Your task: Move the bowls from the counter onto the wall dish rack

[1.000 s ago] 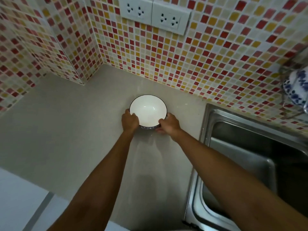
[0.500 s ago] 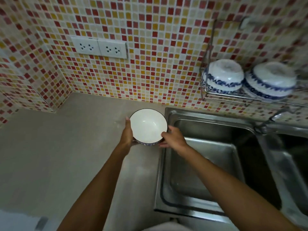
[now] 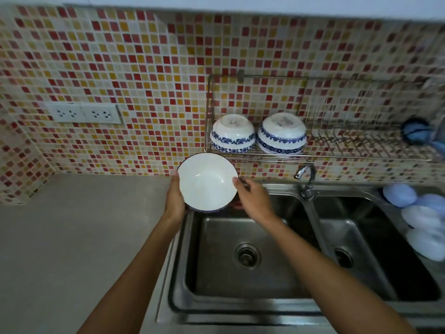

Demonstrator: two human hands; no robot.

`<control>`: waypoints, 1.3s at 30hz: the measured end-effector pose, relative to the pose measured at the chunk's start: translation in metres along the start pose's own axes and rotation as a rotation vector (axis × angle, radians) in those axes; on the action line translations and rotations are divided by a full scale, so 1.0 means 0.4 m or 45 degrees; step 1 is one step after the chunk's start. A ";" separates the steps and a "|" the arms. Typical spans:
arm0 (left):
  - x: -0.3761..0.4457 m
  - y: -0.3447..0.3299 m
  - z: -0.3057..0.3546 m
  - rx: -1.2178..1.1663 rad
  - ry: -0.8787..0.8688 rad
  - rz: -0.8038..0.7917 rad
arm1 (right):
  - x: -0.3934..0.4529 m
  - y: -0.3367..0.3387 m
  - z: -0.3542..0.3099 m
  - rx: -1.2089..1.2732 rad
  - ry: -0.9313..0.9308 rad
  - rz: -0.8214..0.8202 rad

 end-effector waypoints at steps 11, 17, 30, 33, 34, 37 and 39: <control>-0.058 -0.146 0.097 -0.012 -0.108 -0.005 | 0.076 0.258 -0.020 -0.794 0.564 0.437; -0.035 -0.208 0.182 0.239 -0.274 -0.081 | 0.100 0.279 0.046 -1.073 0.634 0.430; 0.086 -0.352 0.397 0.545 -0.655 0.057 | 0.103 0.310 -0.029 -1.121 0.743 0.625; 0.112 -0.380 0.424 0.808 -0.847 0.081 | 0.116 0.310 -0.025 -1.175 0.735 0.651; 0.116 -0.390 0.424 0.916 -0.928 0.066 | 0.121 0.311 -0.019 -1.201 0.752 0.657; 0.117 -0.418 0.400 1.242 -1.131 -0.012 | 0.134 0.314 0.002 -1.193 0.823 0.665; 0.129 -0.431 0.366 1.420 -1.193 -0.095 | 0.138 0.315 0.008 -1.124 0.848 0.654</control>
Point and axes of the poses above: each hand's wrist, its own x-axis towards the middle knuckle, its own y-axis out of the back of the hand, z = x × y, the point moved 4 cm from there along x, towards the middle knuckle, and after that the axes turned 3 degrees about -y, right-handed, at the moved point
